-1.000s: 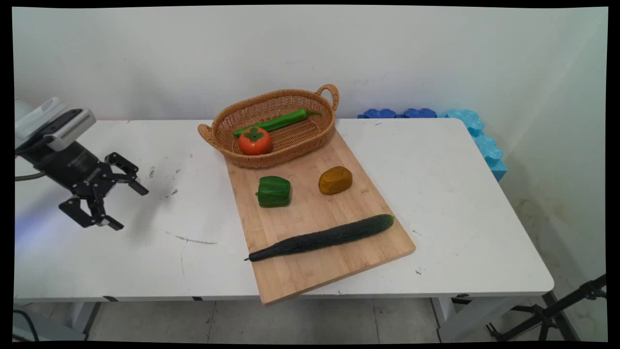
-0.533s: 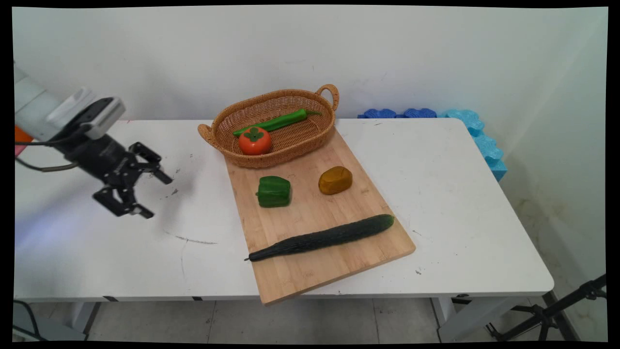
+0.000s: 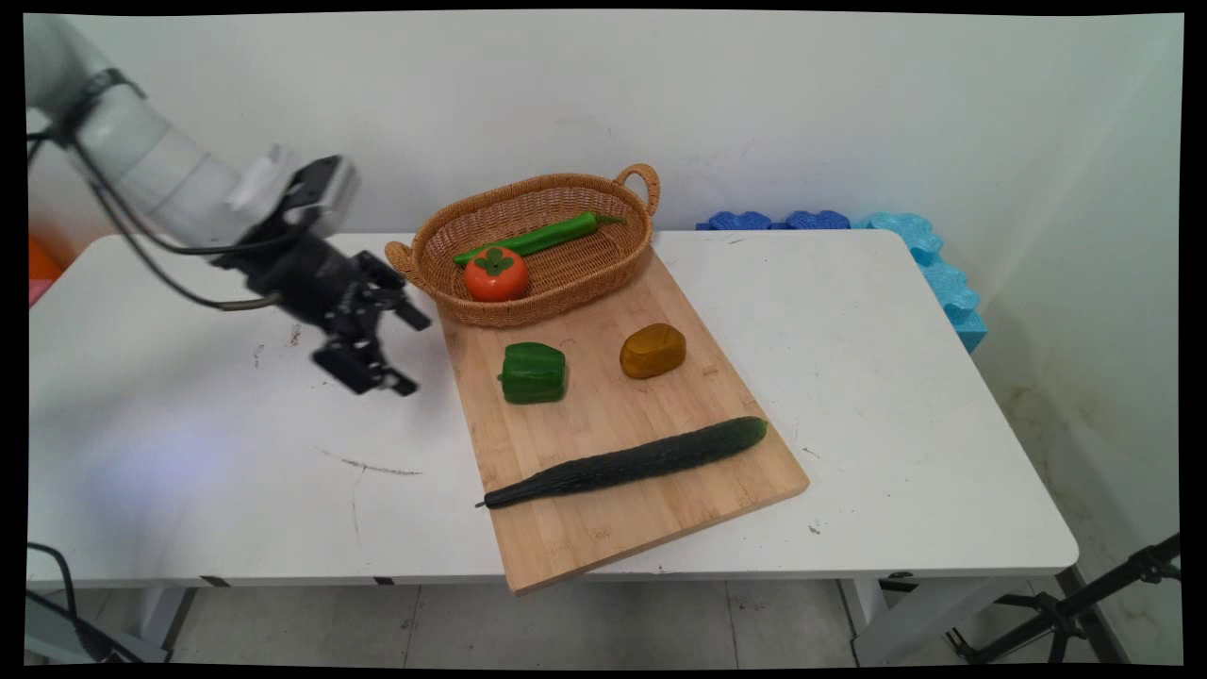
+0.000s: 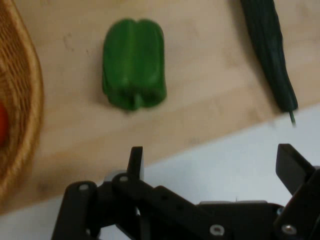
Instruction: Pick up the potato from the cutting board
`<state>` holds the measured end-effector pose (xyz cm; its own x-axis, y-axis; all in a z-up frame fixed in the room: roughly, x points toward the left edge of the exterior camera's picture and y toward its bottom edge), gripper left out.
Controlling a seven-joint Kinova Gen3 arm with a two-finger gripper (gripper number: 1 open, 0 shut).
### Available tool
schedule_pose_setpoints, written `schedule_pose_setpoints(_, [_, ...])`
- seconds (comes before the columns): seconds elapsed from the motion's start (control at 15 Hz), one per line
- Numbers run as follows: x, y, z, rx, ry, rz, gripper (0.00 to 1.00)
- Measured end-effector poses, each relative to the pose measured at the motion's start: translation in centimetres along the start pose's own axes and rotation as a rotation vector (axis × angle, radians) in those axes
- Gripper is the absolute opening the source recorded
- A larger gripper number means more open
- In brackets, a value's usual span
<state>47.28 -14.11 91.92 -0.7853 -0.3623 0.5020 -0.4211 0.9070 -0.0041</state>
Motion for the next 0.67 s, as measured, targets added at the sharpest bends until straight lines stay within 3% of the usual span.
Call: schedule_pose_setpoints(0.67, [9.8,-0.2,7.1,0.099,0.045,-0.155,1.0])
